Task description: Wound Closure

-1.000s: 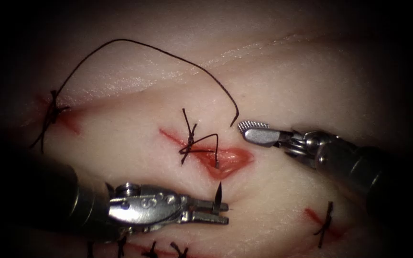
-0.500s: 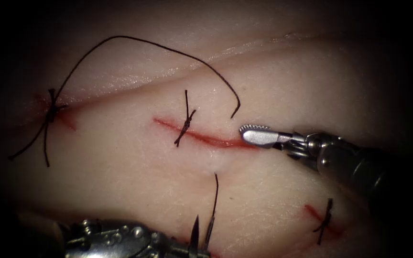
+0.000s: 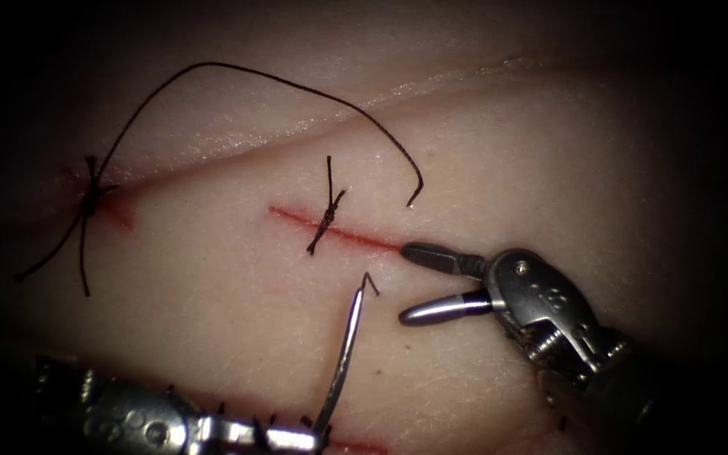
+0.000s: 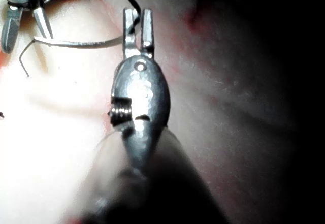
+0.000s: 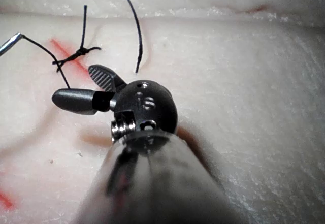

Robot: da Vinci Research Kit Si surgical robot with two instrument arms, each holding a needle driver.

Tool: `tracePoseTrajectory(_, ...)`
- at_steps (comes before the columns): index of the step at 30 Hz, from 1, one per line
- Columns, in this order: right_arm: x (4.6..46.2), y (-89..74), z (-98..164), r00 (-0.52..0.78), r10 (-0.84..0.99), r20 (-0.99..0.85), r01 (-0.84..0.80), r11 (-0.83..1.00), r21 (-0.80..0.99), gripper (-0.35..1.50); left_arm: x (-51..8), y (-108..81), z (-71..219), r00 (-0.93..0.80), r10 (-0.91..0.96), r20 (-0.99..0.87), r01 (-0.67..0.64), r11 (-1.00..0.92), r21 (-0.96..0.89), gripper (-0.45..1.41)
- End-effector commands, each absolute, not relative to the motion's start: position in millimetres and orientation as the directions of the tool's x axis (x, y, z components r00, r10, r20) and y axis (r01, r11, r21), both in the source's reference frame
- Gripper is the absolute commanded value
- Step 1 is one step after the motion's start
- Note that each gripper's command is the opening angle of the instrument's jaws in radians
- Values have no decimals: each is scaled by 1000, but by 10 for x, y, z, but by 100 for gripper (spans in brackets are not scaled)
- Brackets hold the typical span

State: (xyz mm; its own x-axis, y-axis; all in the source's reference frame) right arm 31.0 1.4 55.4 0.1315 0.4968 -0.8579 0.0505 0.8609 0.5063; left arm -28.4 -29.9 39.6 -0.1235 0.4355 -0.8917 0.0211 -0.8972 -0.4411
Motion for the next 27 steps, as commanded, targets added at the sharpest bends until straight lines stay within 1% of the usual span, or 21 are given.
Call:
tracePoseTrajectory(1, 332, 4, 561, 146, 462, -875, 62, 879, 474, 96, -282, -307, 402, -129, 437, -890, 16, -897, -442, -45)
tracePoseTrajectory(2, 336, 3, 561, 158, 443, -882, 66, 887, 457, 94, -280, -307, 401, -131, 432, -892, 12, -899, -438, -45)
tracePoseTrajectory(3, 345, 0, 564, 188, 416, -890, 62, 899, 433, 78, -278, -308, 400, -134, 423, -896, 8, -904, -428, -45)
tracePoseTrajectory(4, 349, -1, 565, 209, 396, -894, 56, 908, 415, 69, -277, -308, 399, -135, 419, -898, 6, -906, -423, -45)
tracePoseTrajectory(7, 354, 1, 574, 280, 362, -889, -12, 928, 373, 62, -272, -307, 392, -137, 413, -900, 3, -909, -417, -45)
tracePoseTrajectory(8, 354, 2, 576, 285, 362, -887, -23, 928, 372, 61, -271, -307, 391, -138, 414, -900, 2, -908, -418, -45)
tracePoseTrajectory(11, 353, 3, 582, 329, 346, -879, -51, 936, 349, 66, -269, -306, 388, -140, 411, -901, -2, -910, -415, -45)
tracePoseTrajectory(12, 353, 2, 583, 337, 345, -876, -54, 936, 348, 59, -269, -306, 388, -140, 406, -903, -2, -912, -410, -45)
tracePoseTrajectory(14, 352, 0, 585, 353, 335, -873, -50, 939, 340, 36, -268, -305, 387, -141, 402, -905, -4, -914, -405, -45)
tracePoseTrajectory(15, 352, -1, 586, 365, 326, -872, -45, 942, 333, 9, -268, -305, 387, -142, 403, -904, -5, -914, -406, -45)
tracePoseTrajectory(17, 351, -4, 588, 379, 309, -872, -41, 947, 318, -35, -268, -304, 386, -142, 394, -908, -6, -918, -397, -45)
tracePoseTrajectory(22, 350, -10, 591, 437, 222, -871, -5, 970, 244, -35, -266, -300, 382, -133, 384, -914, -13, -923, -386, -45)
tracePoseTrajectory(27, 347, -24, 572, 447, 214, -869, -3, 971, 238, -35, -259, -292, 390, -158, 341, -927, -109, -939, -327, -45)
